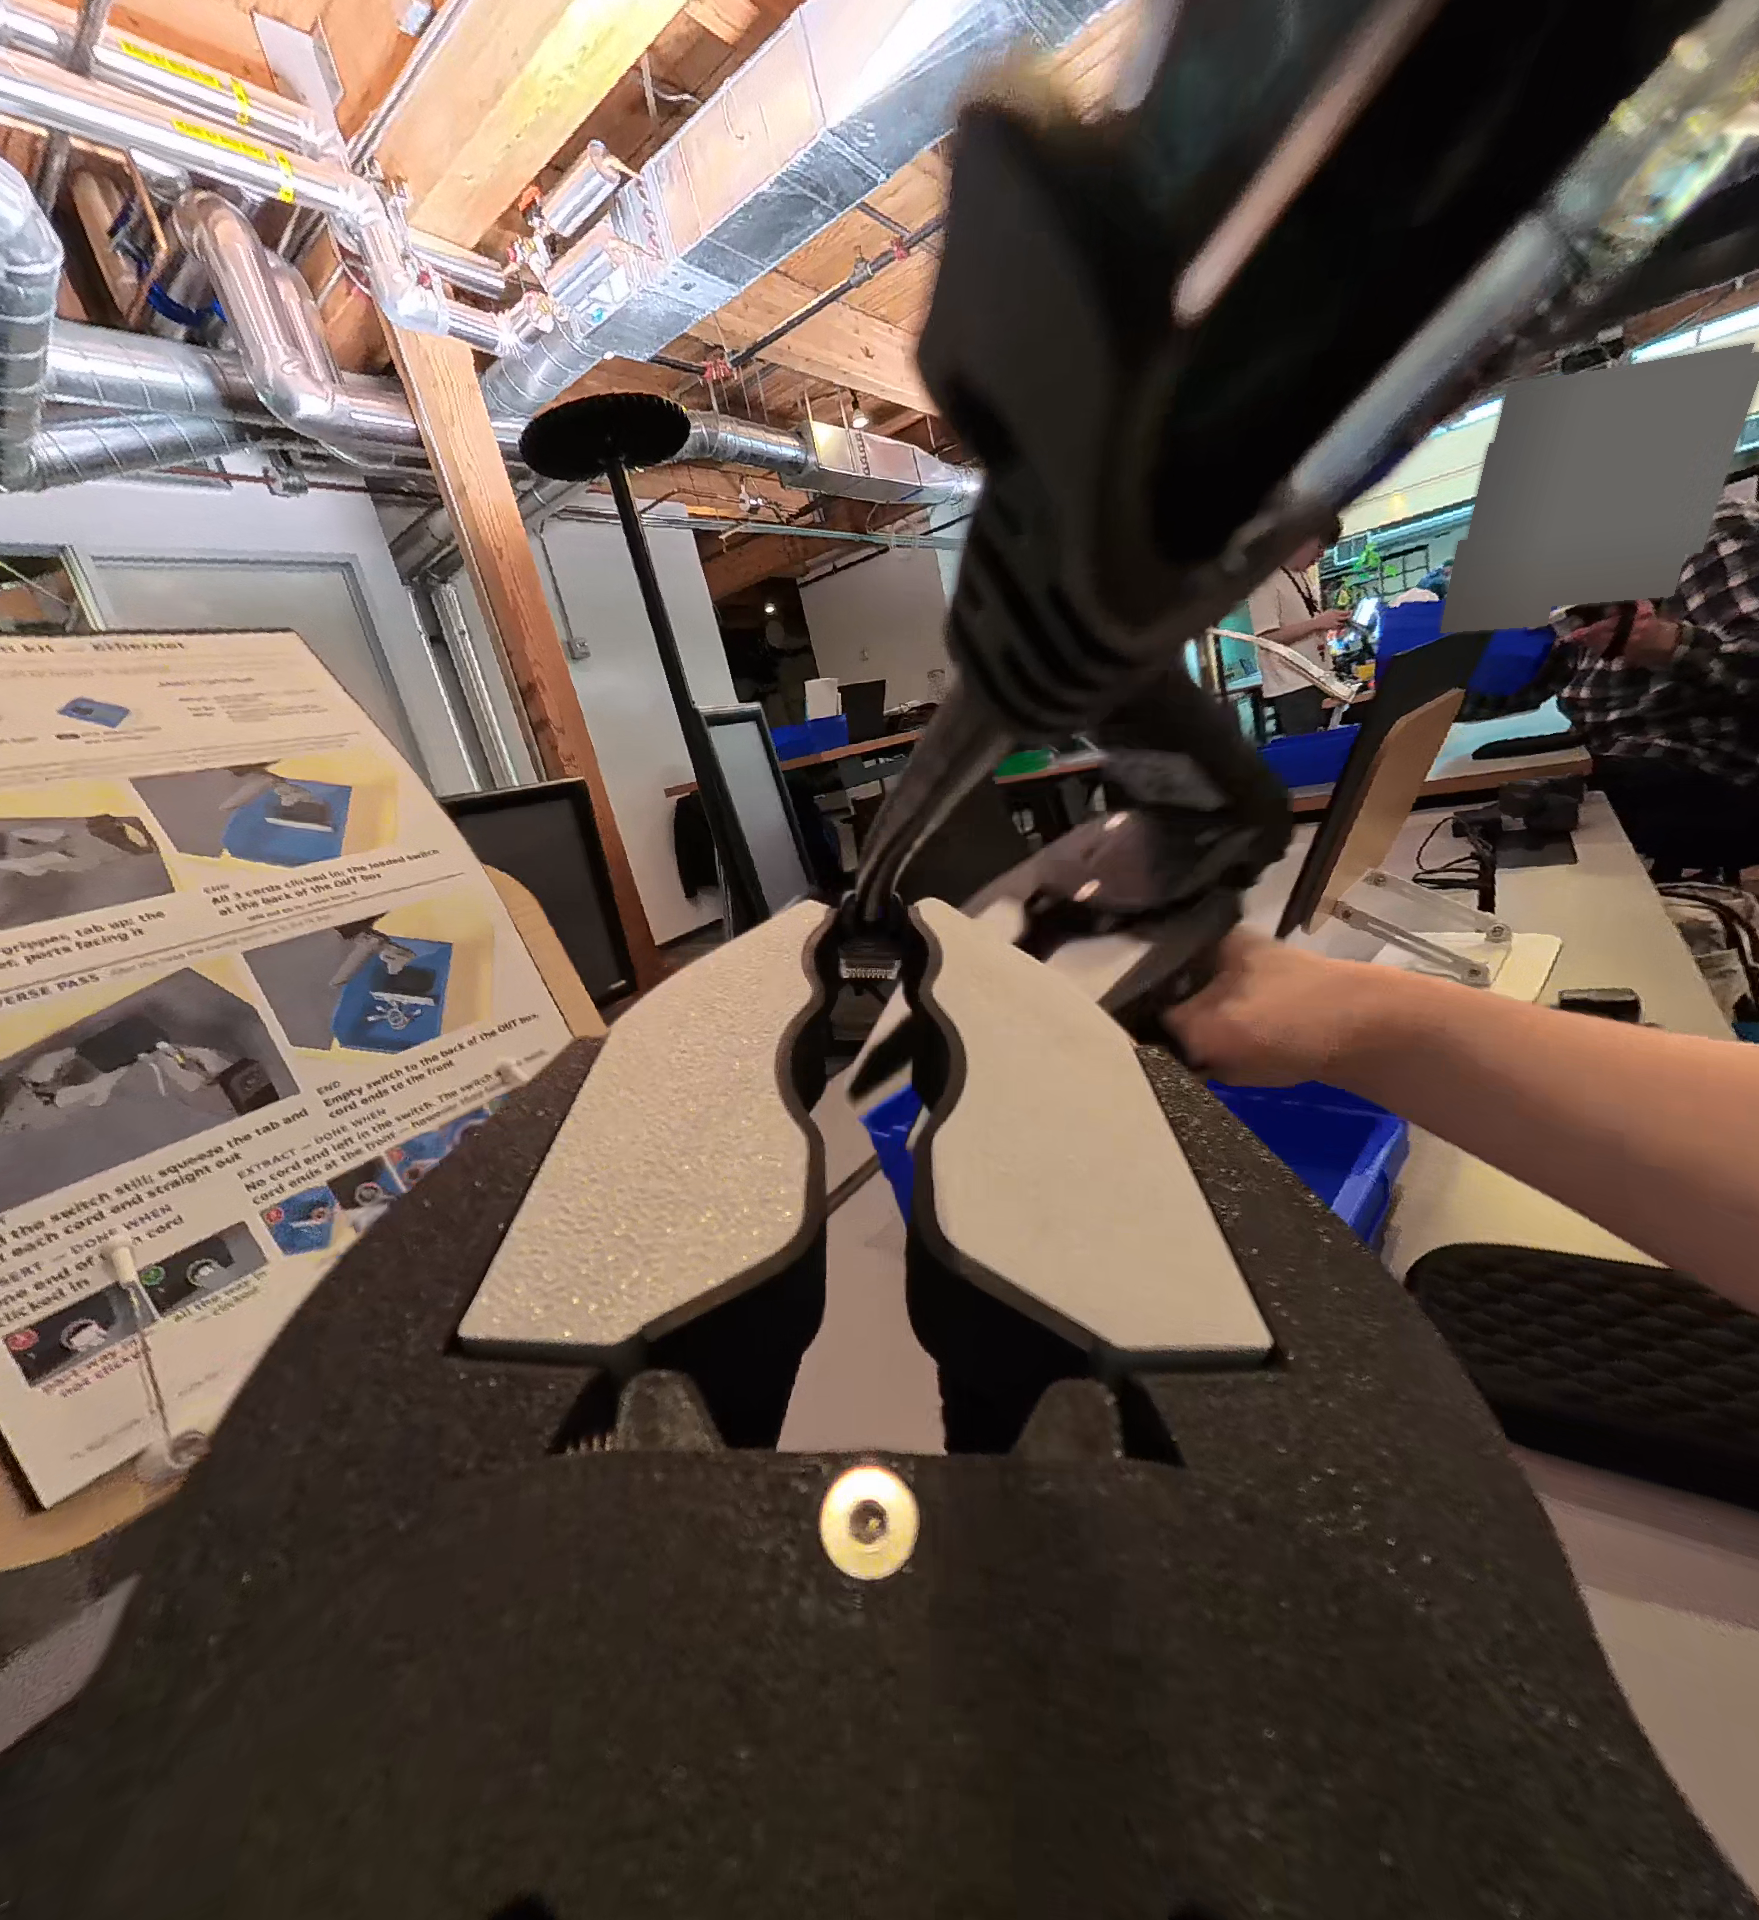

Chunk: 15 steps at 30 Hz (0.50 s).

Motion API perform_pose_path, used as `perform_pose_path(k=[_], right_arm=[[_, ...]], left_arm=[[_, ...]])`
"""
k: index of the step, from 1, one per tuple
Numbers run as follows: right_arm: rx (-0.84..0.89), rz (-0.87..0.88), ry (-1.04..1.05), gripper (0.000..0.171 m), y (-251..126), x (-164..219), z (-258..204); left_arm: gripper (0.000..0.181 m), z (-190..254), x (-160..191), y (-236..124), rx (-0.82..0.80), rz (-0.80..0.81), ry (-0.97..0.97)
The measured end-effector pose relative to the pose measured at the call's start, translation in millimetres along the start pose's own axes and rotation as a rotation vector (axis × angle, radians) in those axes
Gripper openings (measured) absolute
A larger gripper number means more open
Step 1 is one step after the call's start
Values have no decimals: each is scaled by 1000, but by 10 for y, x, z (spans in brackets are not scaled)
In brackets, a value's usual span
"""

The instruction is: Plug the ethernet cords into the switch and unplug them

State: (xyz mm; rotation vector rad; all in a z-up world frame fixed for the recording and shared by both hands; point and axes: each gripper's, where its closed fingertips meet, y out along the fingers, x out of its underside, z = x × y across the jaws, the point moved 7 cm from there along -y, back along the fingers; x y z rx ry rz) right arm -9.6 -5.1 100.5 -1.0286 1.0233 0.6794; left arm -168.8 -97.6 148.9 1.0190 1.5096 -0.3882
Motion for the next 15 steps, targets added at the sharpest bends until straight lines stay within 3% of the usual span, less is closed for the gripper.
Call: perform_pose_path(k=[2, 4, 10, 15], right_arm=[[-4, 208, -132, 28, -269, -280, -229], [81, 309, -247, 26, -455, -468, -391], [232, 266, -561, 31, -413, -620, -710], [288, 271, -658, 30, -287, -611, -751]], left_arm=[[11, -33, 30, 8, 13, 0, -45], [11, -47, 48, 14, 34, 7, -96], [11, -23, 67, 33, 69, 20, -172], [11, 49, 68, 52, 98, 22, -198]])
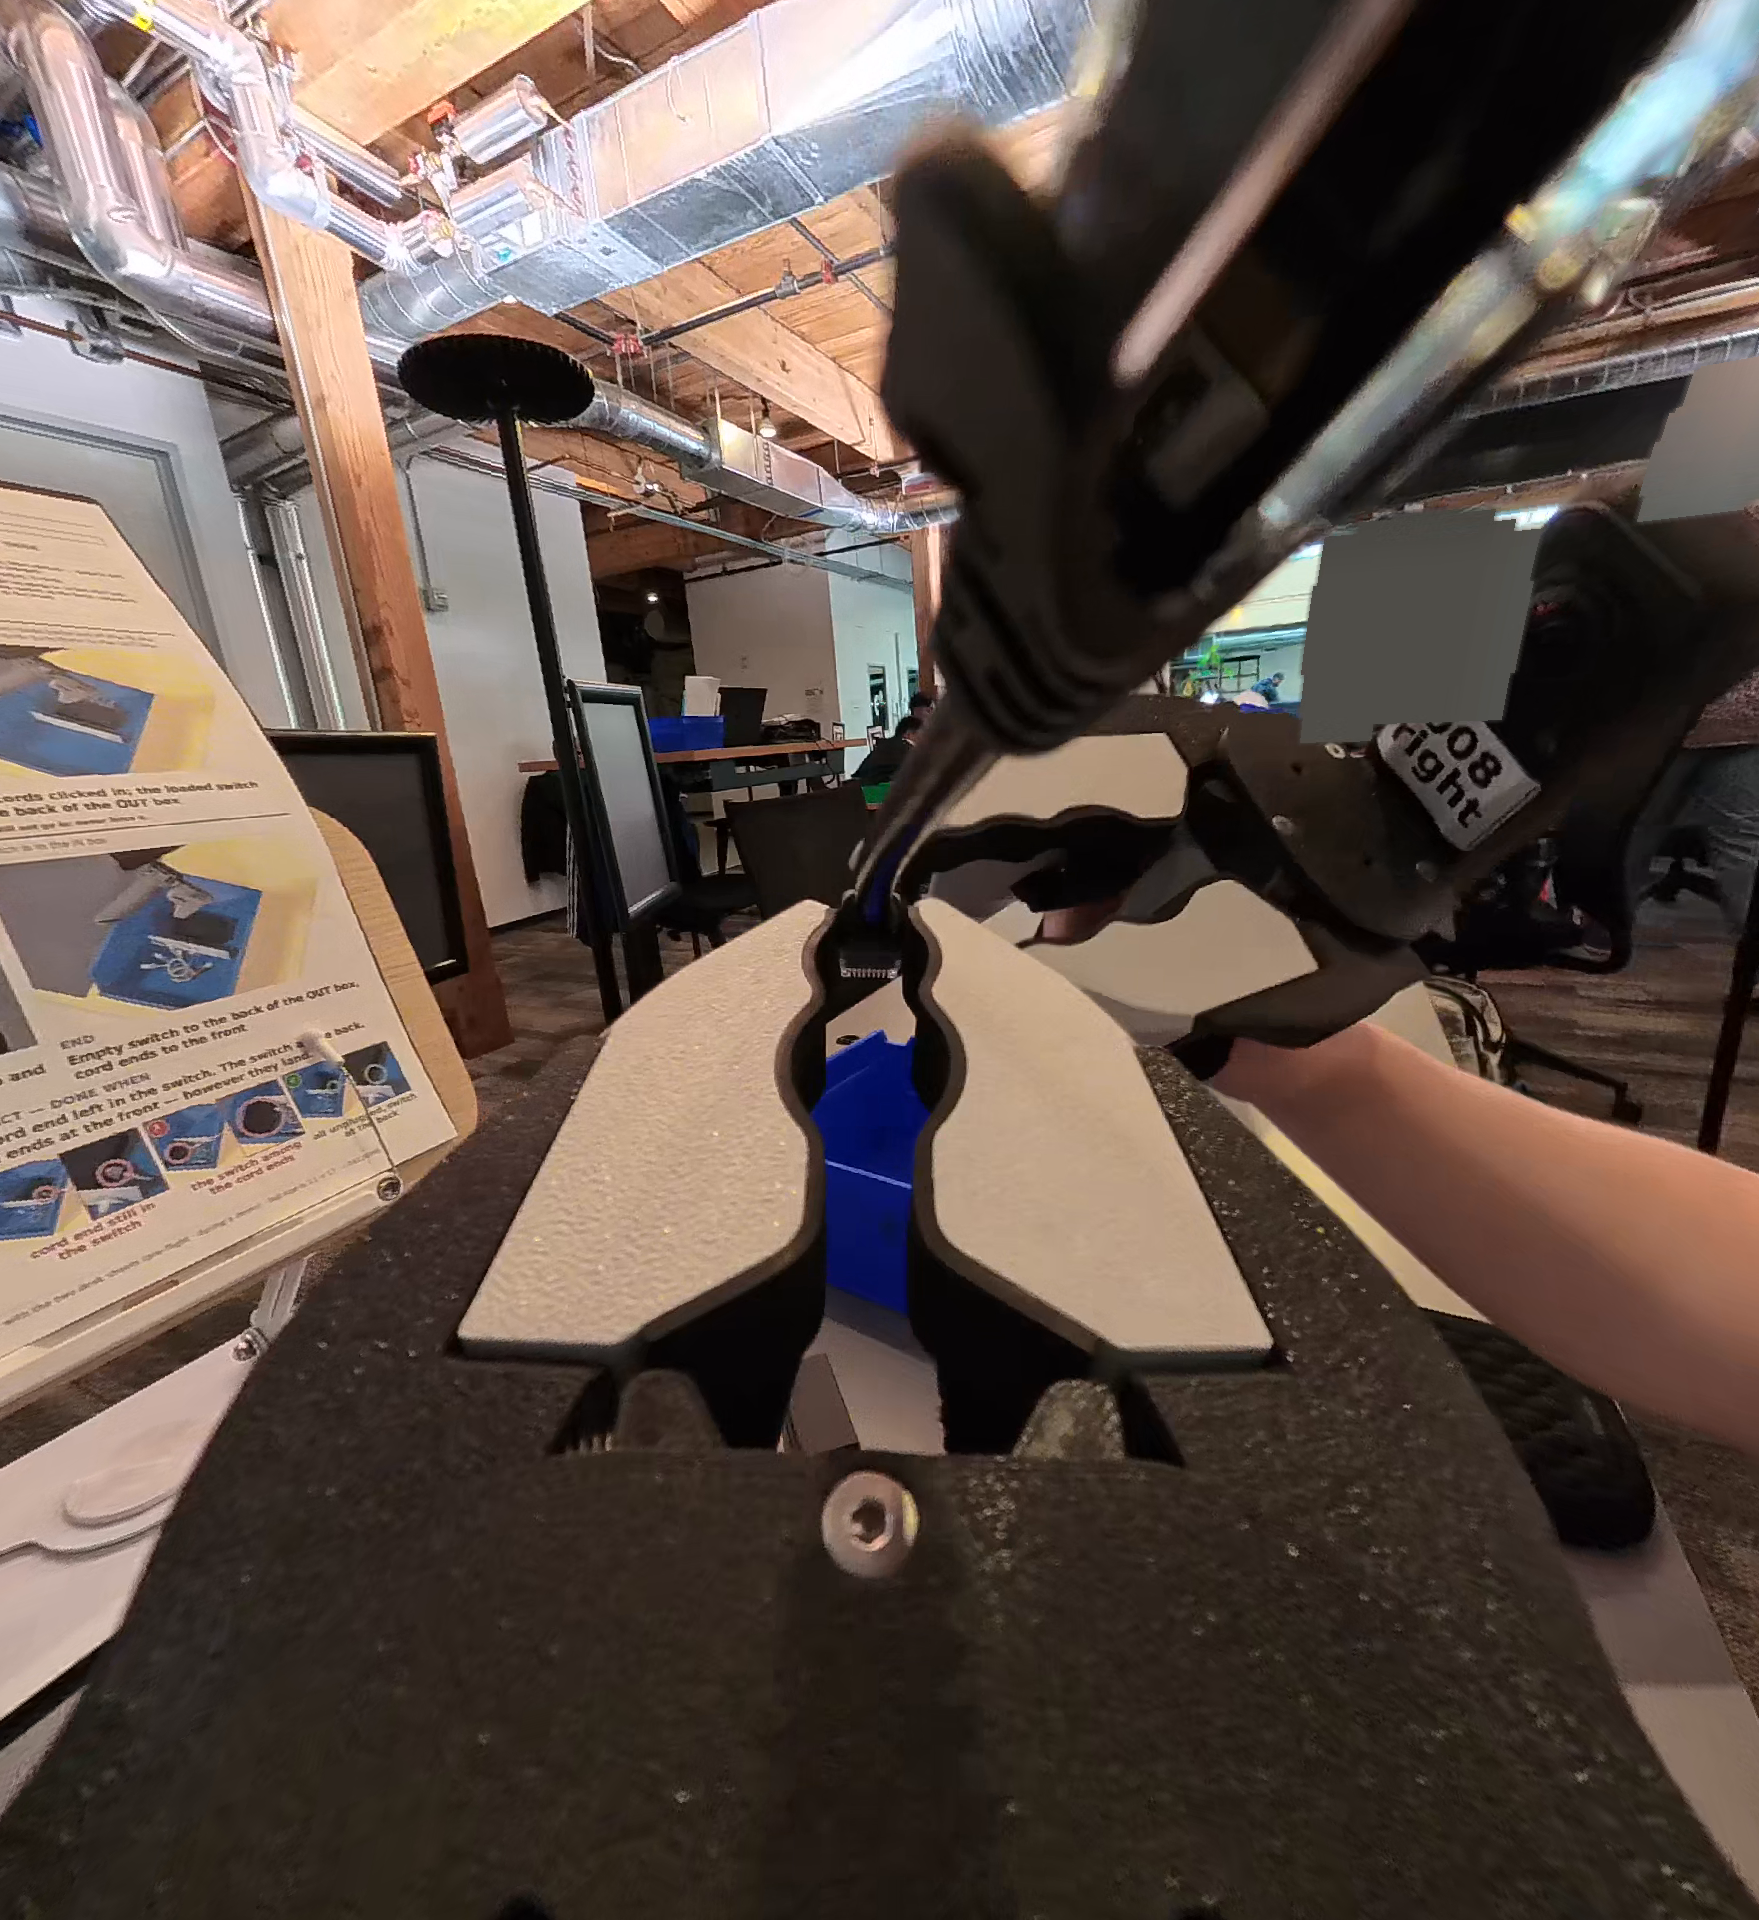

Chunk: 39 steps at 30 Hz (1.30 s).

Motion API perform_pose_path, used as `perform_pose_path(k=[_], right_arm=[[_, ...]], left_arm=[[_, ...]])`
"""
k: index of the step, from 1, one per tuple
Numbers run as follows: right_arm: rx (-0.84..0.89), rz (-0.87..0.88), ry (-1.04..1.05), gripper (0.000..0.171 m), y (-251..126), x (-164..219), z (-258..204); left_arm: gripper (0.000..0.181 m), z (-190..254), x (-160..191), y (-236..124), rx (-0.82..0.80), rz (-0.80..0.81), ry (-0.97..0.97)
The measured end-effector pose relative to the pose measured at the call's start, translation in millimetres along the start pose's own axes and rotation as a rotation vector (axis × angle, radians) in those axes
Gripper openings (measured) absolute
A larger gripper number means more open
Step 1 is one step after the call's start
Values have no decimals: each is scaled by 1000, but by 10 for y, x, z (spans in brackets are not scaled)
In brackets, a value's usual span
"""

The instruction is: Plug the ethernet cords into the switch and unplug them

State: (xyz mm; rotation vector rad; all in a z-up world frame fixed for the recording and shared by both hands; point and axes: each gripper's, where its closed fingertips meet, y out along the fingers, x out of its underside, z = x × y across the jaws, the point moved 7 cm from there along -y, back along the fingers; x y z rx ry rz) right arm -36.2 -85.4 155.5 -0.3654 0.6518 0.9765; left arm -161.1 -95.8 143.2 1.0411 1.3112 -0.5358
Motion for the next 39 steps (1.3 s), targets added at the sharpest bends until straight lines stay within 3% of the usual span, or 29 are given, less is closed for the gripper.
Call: perform_pose_path(k=[4, 8, 15, 24, 34, 39], right_arm=[[16, -42, -78, 28, 82, 41, -77], [95, -35, -147, 10, 97, 55, -91], [76, -66, -190, 9, 61, 88, -89], [64, -137, -440, 9, -37, 38, -127], [63, -135, -493, 8, -114, -13, -95], [61, -139, -510, 8, -115, -6, -105]], left_arm=[[11, 46, 8, 16, 8, 4, -4], [11, 73, 20, 28, 17, 1, -3], [13, 72, 39, 43, 31, -68, -6], [21, 102, 50, 47, 76, -194, 49], [11, 197, 22, 40, 126, -161, 100], [17, 186, 18, 39, 124, -162, 71]])
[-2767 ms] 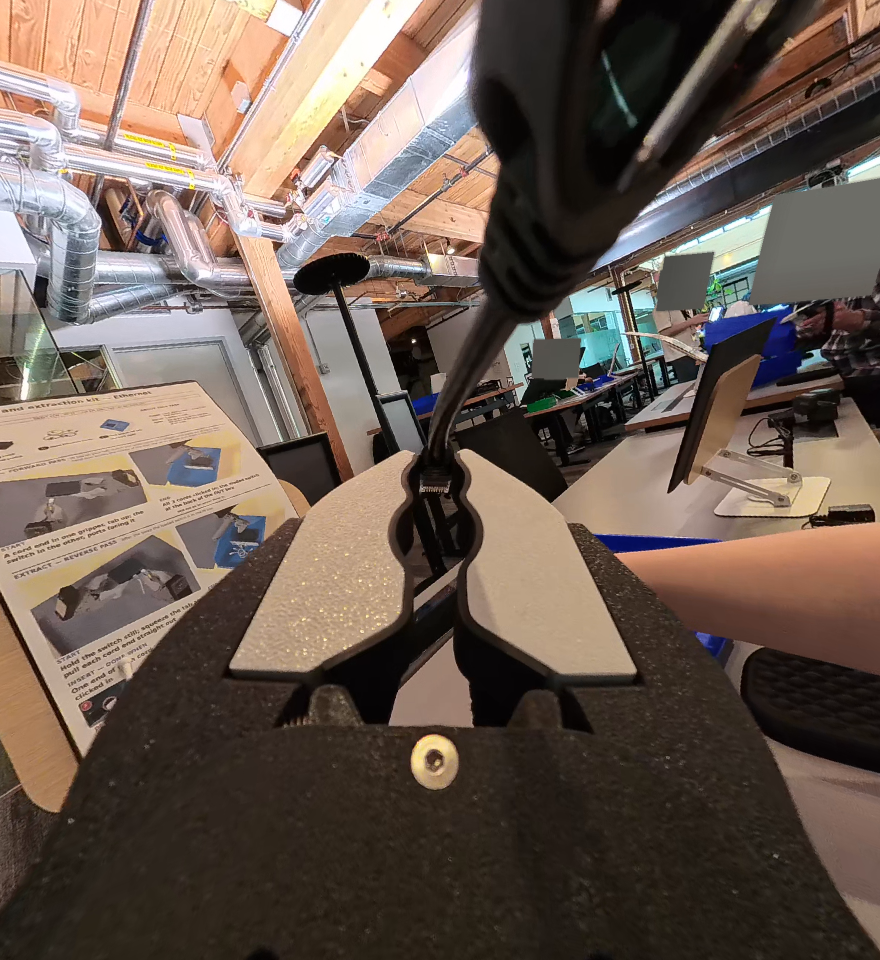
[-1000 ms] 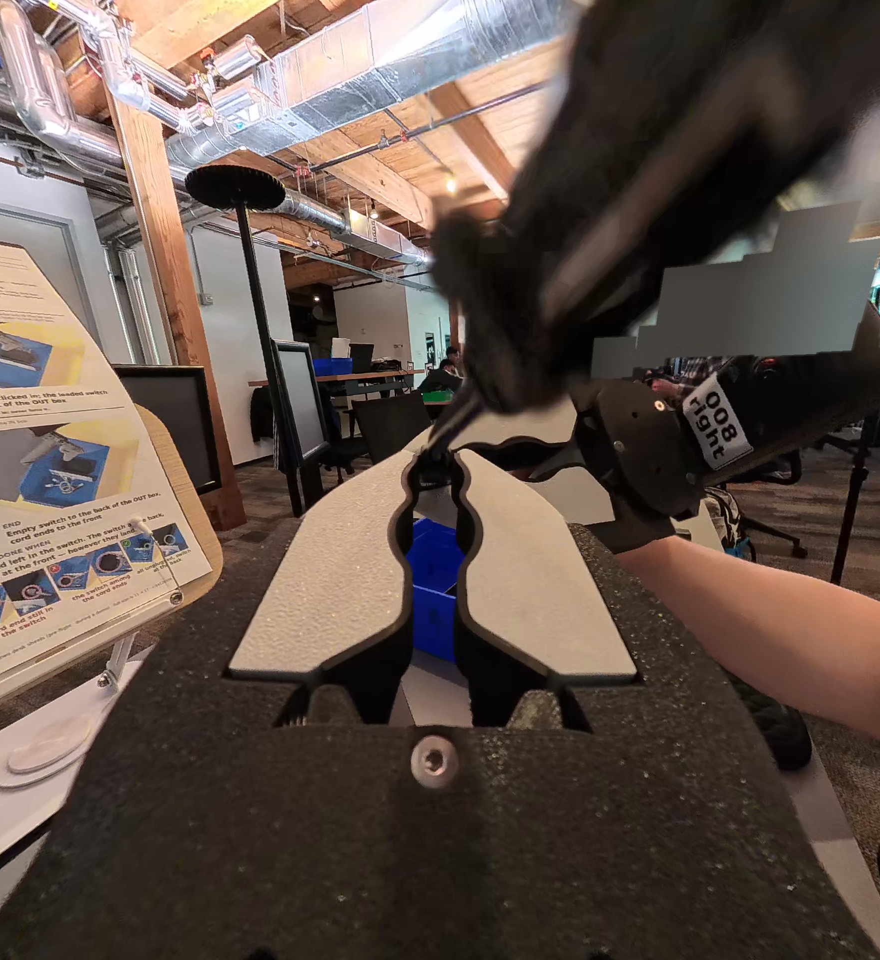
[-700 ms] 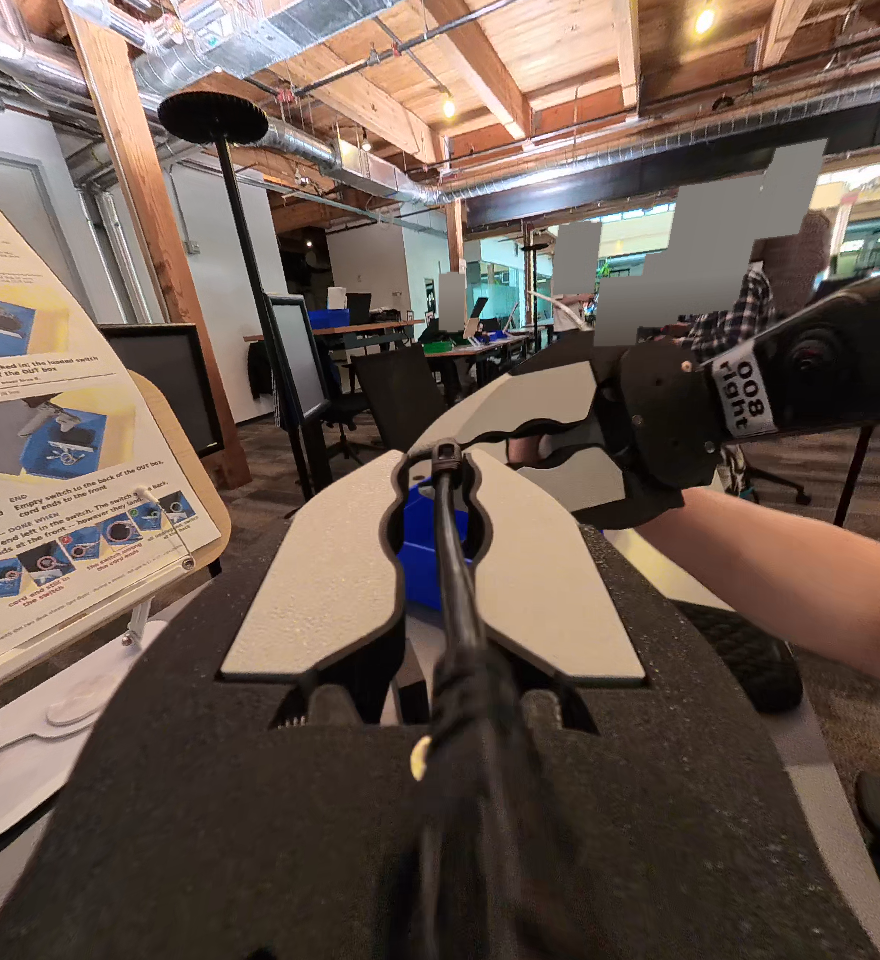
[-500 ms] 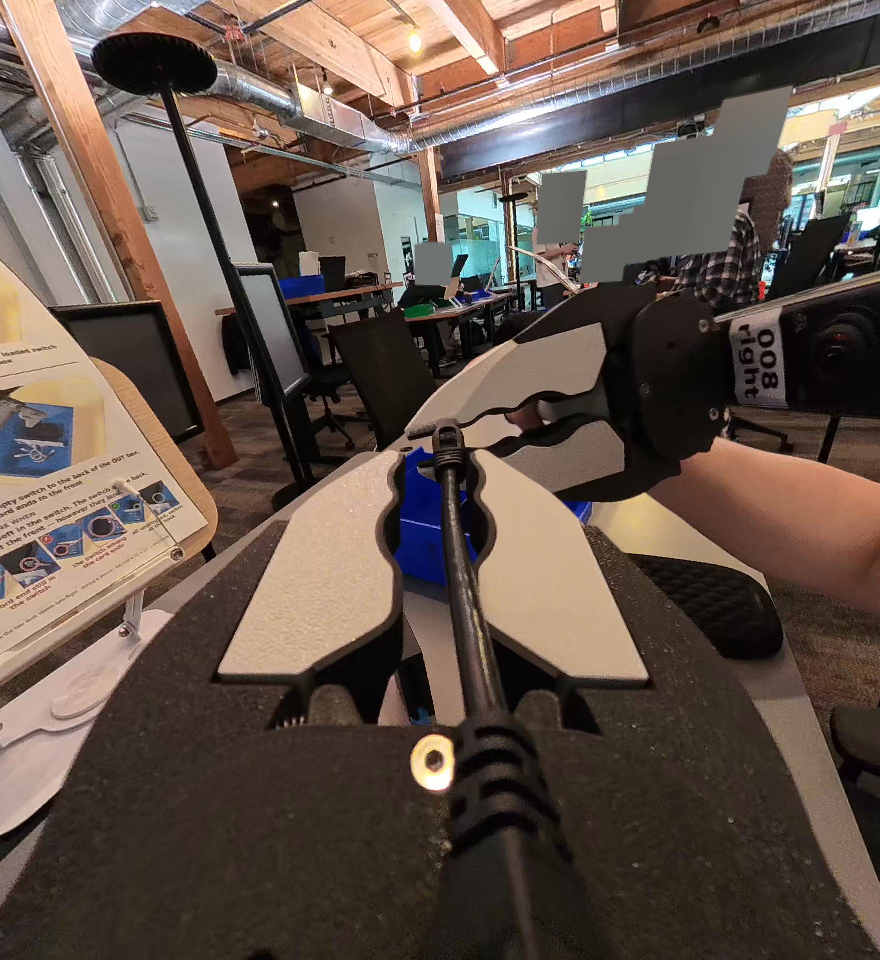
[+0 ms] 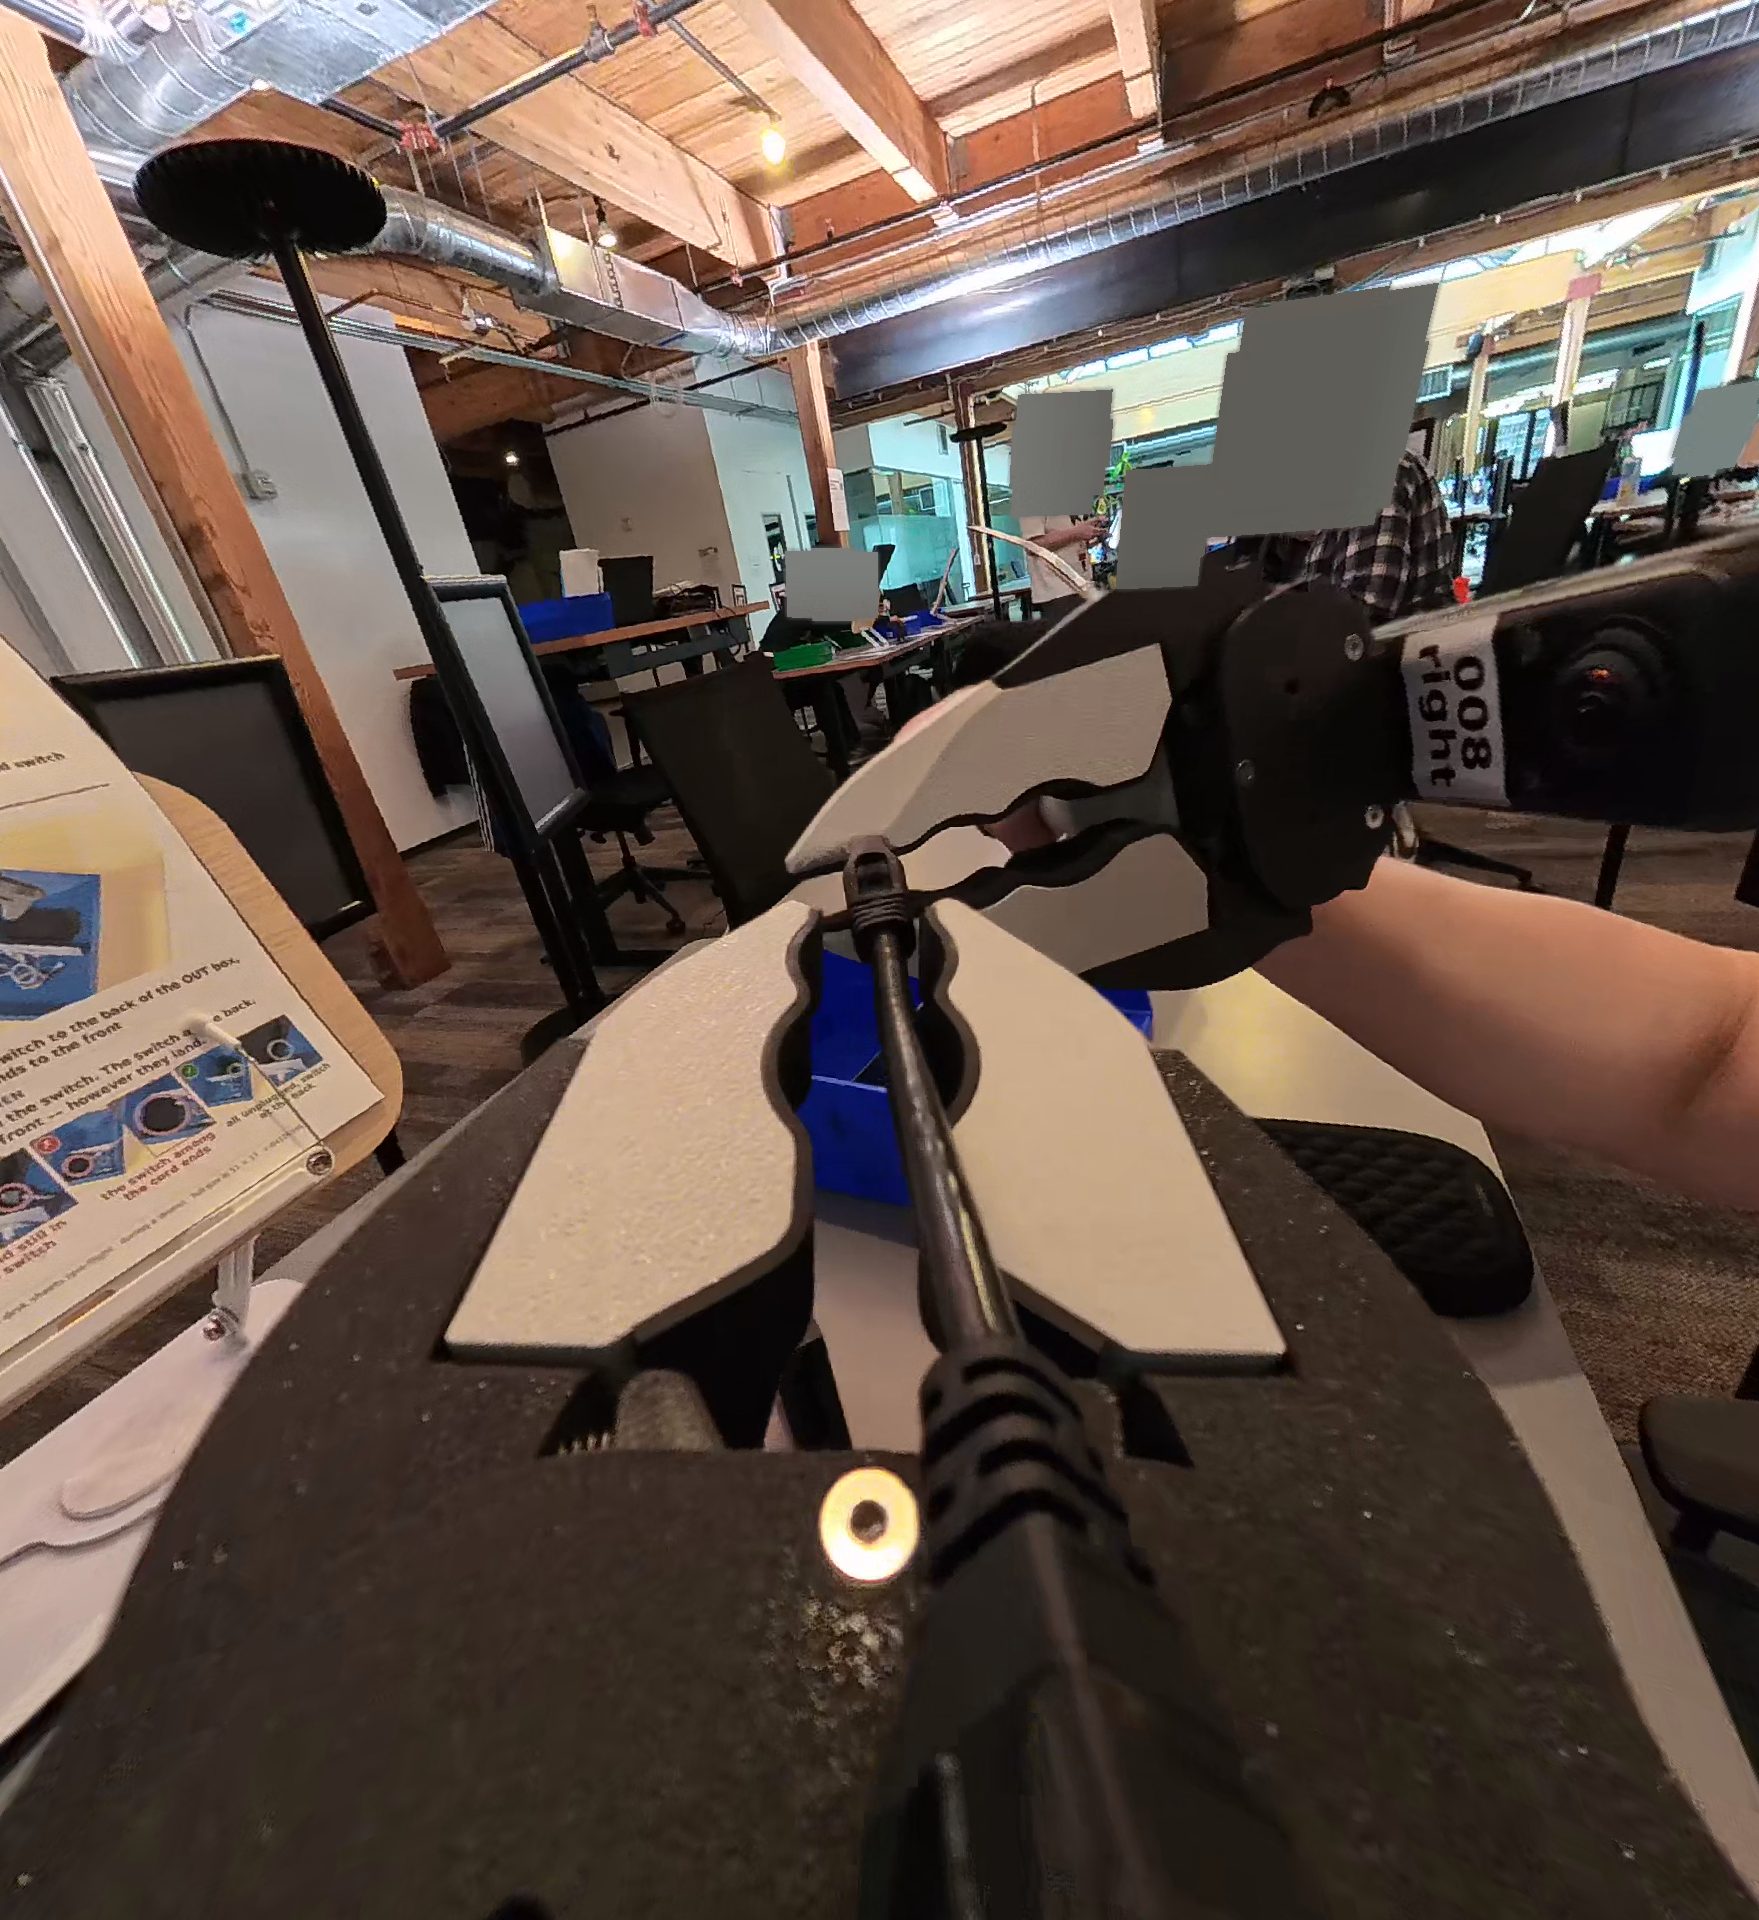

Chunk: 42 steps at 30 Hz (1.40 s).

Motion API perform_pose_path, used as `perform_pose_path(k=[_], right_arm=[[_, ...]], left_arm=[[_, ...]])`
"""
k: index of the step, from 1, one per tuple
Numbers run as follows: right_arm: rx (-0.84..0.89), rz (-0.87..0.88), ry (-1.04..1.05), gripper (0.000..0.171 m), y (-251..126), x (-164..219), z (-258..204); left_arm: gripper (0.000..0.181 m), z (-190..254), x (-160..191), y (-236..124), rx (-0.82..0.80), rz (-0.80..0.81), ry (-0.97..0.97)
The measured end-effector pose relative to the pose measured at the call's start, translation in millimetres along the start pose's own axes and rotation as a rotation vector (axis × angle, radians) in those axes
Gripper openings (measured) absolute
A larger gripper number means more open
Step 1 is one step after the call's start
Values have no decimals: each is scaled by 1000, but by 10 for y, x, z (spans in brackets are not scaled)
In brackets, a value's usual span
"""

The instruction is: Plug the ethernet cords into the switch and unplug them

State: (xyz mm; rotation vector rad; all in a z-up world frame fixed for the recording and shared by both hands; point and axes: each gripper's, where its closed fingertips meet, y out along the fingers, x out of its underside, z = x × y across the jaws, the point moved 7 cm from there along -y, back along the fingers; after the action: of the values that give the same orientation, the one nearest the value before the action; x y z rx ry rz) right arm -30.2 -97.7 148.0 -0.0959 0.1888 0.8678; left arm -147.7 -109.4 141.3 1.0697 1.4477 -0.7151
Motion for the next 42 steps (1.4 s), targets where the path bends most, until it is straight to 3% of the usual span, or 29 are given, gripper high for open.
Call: perform_pose_path(k=[8, 33, 42], right_arm=[[54, -1, -49, 8, -4, -4, -3], [46, -14, -38, 9, 2, 52, -19], [42, 1, 110, 21, 6, 135, 12]], left_arm=[[11, -22, 9, 5, 48, 20, -120], [10, -19, 42, 25, -5, 9, -57], [10, -88, 12, -27, -51, 47, -52]])
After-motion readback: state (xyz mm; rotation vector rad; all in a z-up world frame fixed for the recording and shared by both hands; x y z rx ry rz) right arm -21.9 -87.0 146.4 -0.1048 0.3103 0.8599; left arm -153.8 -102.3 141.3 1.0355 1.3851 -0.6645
